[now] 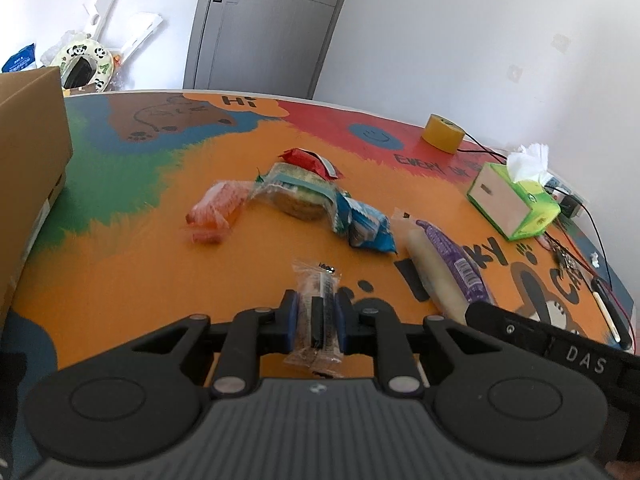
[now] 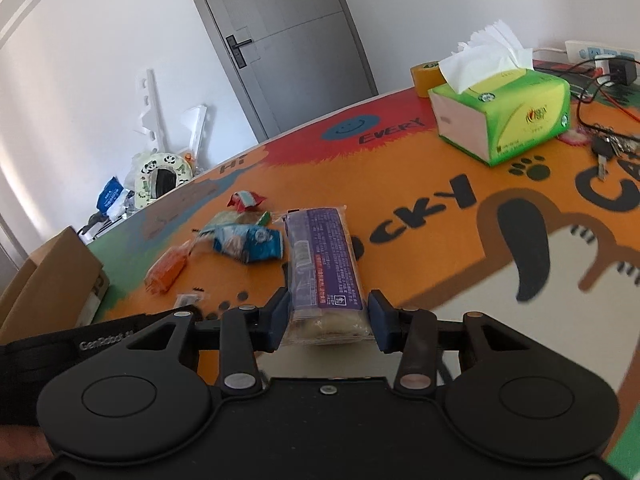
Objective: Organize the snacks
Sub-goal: 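Grasp the small clear packet with the left gripper while the right grasps a purple-wrapped bread, then carry both items over the cardboard box and open both grippers to release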
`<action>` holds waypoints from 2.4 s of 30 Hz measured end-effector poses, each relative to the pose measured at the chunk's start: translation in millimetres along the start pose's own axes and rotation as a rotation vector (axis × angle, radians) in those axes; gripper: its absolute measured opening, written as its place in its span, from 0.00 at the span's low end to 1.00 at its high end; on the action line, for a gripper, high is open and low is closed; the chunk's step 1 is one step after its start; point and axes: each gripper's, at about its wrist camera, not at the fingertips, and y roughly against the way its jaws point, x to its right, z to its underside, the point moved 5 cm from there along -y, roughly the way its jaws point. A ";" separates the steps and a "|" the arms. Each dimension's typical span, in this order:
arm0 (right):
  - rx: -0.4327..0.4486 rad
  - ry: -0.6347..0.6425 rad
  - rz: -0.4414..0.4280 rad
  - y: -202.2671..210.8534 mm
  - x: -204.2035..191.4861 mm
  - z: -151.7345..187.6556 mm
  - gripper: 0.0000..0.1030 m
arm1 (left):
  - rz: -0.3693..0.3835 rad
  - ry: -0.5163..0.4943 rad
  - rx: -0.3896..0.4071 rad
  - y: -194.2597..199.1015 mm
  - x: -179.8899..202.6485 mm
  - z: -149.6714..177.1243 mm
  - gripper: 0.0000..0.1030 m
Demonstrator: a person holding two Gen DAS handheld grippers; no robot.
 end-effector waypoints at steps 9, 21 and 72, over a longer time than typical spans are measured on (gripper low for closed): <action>0.013 -0.021 -0.023 16.6 1.7 2.8 0.44 | 0.031 -0.061 0.019 8.7 15.7 12.7 0.18; 0.021 0.007 -0.025 -7.5 -2.1 -8.6 0.64 | 0.027 -0.070 0.030 6.0 16.8 14.6 0.18; 0.150 0.112 -0.275 6.5 -176.1 -53.4 0.28 | -0.029 0.036 0.290 125.2 -103.3 -83.7 0.18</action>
